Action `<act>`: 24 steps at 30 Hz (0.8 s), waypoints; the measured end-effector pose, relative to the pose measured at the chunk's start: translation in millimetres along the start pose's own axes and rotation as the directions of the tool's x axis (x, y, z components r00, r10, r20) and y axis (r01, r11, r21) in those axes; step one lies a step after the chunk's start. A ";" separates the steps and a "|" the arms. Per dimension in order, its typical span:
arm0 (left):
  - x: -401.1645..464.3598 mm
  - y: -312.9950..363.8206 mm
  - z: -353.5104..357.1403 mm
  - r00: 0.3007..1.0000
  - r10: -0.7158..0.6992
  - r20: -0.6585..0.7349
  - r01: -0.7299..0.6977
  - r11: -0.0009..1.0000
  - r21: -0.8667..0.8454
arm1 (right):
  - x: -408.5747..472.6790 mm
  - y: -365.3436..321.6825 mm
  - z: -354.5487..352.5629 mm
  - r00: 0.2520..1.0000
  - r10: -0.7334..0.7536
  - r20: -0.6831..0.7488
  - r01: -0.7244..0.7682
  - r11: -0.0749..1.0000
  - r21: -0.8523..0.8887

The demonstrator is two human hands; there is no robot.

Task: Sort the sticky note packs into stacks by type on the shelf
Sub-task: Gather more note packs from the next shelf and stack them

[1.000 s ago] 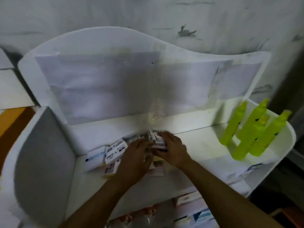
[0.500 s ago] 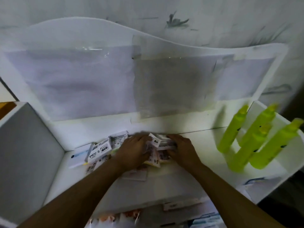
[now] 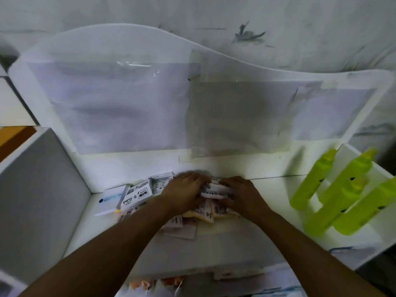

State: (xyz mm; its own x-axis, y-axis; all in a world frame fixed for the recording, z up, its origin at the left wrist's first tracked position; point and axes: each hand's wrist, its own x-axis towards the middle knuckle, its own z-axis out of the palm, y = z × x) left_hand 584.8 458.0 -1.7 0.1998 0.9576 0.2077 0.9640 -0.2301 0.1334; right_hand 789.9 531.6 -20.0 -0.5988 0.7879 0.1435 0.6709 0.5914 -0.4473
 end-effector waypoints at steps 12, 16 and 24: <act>16.8 6.4 -31.3 0.983 -0.037 -0.181 -0.032 0.930 -0.366 | -14.0 5.4 -24.6 0.982 0.186 -0.023 -0.141 0.814 0.563; 22.6 4.2 -29.8 0.969 -0.189 -0.162 0.065 0.820 -0.569 | -13.5 2.0 -30.4 0.985 0.171 0.040 -0.147 0.679 0.719; 17.6 -8.0 -29.7 0.966 -0.241 -0.098 0.130 0.772 -0.622 | -20.6 -6.9 -19.9 0.981 0.177 0.085 -0.177 0.612 0.771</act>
State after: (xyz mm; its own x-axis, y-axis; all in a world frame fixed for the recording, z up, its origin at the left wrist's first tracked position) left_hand 575.4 471.6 29.7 -0.0565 0.9631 0.2633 0.6615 -0.1615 0.7324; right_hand 806.4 514.7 -2.3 -0.5056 0.8627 -0.0133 0.1794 0.0900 -0.9797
